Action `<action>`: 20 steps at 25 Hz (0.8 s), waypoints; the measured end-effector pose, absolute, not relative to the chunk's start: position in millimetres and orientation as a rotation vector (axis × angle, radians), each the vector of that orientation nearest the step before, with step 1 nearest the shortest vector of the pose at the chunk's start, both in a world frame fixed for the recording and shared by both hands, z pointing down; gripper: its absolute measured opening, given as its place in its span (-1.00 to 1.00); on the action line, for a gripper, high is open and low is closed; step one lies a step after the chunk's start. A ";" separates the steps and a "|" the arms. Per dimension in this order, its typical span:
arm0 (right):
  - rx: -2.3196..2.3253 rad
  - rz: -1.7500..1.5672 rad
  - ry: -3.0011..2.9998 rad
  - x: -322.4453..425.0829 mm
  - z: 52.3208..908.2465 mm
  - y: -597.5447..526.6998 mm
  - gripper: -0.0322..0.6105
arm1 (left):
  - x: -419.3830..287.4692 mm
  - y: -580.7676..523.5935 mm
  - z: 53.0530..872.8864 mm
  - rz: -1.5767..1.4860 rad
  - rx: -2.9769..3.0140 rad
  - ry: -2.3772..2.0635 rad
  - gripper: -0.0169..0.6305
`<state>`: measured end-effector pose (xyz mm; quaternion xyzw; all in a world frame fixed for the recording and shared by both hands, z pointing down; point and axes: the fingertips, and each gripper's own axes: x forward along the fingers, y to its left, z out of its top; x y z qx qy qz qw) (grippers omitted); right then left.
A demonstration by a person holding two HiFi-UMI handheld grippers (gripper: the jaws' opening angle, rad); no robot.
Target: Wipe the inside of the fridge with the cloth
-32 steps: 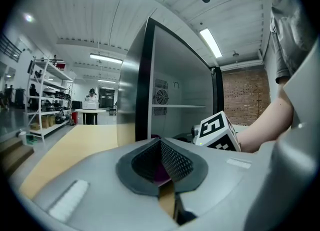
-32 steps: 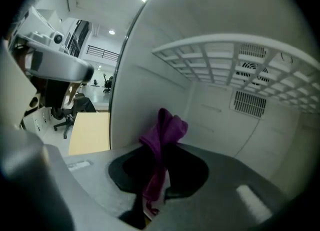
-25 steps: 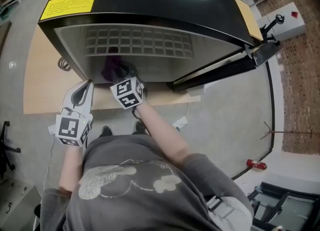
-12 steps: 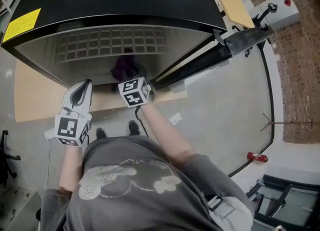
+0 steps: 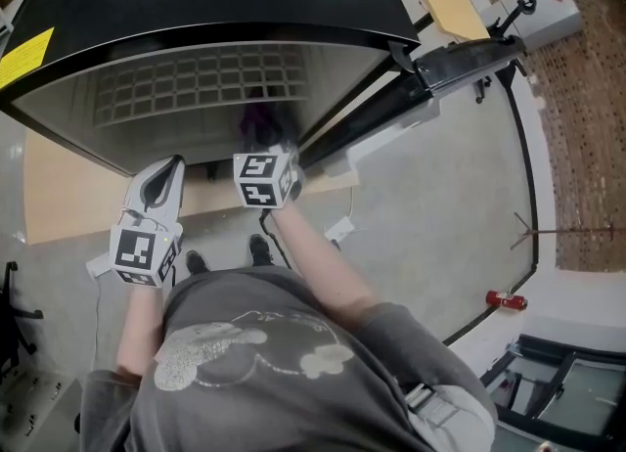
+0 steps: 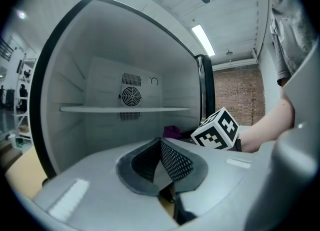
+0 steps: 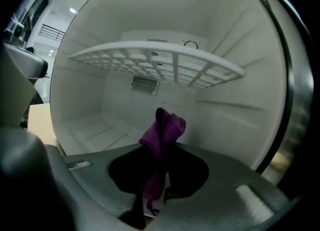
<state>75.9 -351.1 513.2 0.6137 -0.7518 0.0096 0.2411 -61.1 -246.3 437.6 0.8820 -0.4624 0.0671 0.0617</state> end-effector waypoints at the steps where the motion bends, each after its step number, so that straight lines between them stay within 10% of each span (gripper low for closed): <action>1: 1.706 0.023 -2.048 77.6 508.7 -350.9 -0.77 | -61.6 -245.9 436.7 0.202 2.669 -1.397 -0.89; 20: 1.978 0.130 -1.901 107.0 486.6 -266.5 -0.77 | -86.2 -221.4 425.2 0.164 2.761 -1.232 -0.89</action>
